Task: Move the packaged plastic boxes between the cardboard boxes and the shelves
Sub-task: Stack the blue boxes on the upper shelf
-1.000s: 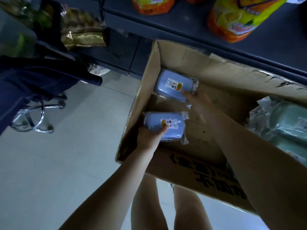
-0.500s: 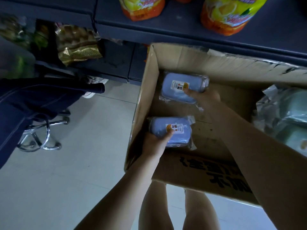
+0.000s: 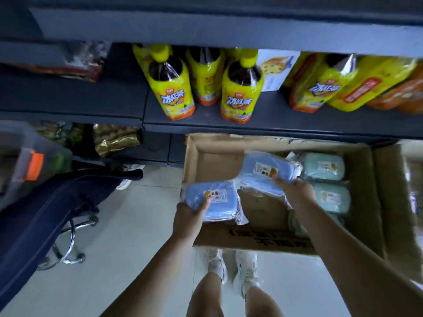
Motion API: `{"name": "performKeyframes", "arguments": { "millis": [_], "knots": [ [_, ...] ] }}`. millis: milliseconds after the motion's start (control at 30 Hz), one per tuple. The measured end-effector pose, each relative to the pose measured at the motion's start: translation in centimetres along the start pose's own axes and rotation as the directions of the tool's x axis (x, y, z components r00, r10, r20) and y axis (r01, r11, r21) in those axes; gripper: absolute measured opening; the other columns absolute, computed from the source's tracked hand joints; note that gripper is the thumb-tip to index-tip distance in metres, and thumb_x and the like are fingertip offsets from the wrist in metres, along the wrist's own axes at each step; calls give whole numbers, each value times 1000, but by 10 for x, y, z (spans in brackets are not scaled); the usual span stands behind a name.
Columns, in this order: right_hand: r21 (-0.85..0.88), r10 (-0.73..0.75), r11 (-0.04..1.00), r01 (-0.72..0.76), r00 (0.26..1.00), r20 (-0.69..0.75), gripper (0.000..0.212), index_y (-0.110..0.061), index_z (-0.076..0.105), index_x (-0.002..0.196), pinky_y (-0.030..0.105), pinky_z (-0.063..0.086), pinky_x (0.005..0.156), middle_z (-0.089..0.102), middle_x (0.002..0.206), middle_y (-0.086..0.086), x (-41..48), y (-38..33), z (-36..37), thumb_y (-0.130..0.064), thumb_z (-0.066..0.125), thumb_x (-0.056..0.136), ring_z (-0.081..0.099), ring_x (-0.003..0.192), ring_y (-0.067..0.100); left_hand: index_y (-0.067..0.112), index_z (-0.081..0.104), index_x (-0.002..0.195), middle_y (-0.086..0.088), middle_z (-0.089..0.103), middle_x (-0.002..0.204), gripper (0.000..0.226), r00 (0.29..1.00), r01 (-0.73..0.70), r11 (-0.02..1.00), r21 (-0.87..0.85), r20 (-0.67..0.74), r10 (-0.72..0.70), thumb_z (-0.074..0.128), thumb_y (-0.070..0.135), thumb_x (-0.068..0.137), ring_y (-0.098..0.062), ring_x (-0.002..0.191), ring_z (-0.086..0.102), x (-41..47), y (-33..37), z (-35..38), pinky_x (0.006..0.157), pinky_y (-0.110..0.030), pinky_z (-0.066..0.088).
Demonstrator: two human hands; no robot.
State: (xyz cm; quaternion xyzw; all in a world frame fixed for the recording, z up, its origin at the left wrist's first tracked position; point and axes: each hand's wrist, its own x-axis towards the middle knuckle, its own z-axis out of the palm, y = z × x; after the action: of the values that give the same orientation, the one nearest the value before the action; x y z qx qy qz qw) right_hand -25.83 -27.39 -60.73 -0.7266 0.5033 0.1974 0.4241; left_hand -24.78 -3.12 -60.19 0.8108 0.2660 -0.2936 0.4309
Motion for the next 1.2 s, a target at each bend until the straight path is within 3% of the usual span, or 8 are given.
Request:
{"name": "performKeyframes", "arguments": {
  "millis": [67, 333, 467, 533, 633, 833, 1000, 1200],
  "knots": [
    [79, -16, 997, 18, 1000, -27, 41, -13, 49, 74, 27, 34, 53, 46, 65, 4, -24, -8, -20, -50, 63, 84, 49, 63, 22, 12, 52, 69, -2, 50, 58, 44, 1000, -3, 999, -45, 11, 3, 68, 52, 78, -21, 58, 50, -16, 14, -14, 53, -26, 34],
    [217, -220, 945, 247, 965, -141, 42, -6, 48, 72, 30, 24, 50, 38, 61, 6, -126, -50, -122, -41, 64, 87, 36, 53, 18, 21, 58, 94, 2, 61, 87, 21, 989, -132, 917, -376, 14, 148, 72, 32, 83, -15, 79, 56, -110, 93, -75, 72, -29, 47],
    [184, -376, 896, 403, 912, -167, 42, -9, 46, 67, 30, 25, 52, 36, 57, 4, -179, -69, -170, -43, 61, 88, 34, 52, 18, 15, 56, 100, -2, 61, 89, 19, 972, -203, 858, -472, 7, 234, 68, 20, 86, -12, 72, 57, -169, 127, -105, 46, -15, 49],
    [188, -433, 868, 460, 885, -169, 41, -6, 53, 73, 30, 31, 56, 44, 65, 5, -210, -75, -193, -43, 63, 87, 41, 58, 19, 15, 57, 96, -4, 61, 94, 19, 961, -241, 832, -499, -6, 275, 69, 23, 85, -15, 77, 59, -198, 139, -120, 58, -22, 51],
    [246, -507, 796, 553, 831, -227, 54, 8, 61, 98, 30, 32, 67, 48, 80, 10, -254, -83, -228, -44, 67, 83, 44, 73, 21, 21, 60, 94, 0, 65, 93, 16, 913, -371, 808, -457, -22, 406, 68, 32, 85, -15, 85, 61, -242, 157, -143, 78, -29, 48],
    [273, -603, 687, 674, 738, -302, 60, 11, 58, 112, 37, 44, 83, 63, 105, 21, -344, -122, -288, -41, 67, 85, 58, 100, 35, 10, 65, 101, -8, 69, 99, 43, 792, -610, 725, -318, -232, 564, 68, 48, 81, -22, 89, 64, -317, 212, -215, 86, -38, 52],
    [400, -669, 544, 738, 669, -324, 54, 7, 65, 102, 29, 35, 72, 59, 92, 11, -398, -169, -310, -43, 69, 82, 49, 80, 22, 9, 63, 104, -9, 68, 101, 83, 681, -726, 657, -203, -338, 649, 64, 75, 53, -25, 93, 64, -356, 254, -266, 90, -45, 51],
    [334, -736, 436, 836, 545, -402, 51, 10, 65, 87, 31, 37, 66, 54, 77, 9, -432, -236, -311, -41, 68, 83, 46, 72, 22, 8, 63, 103, -9, 67, 103, 61, 603, -790, 586, -177, -392, 695, 64, 62, 76, -24, 90, 61, -357, 308, -315, 81, -37, 50]
  ]
}}
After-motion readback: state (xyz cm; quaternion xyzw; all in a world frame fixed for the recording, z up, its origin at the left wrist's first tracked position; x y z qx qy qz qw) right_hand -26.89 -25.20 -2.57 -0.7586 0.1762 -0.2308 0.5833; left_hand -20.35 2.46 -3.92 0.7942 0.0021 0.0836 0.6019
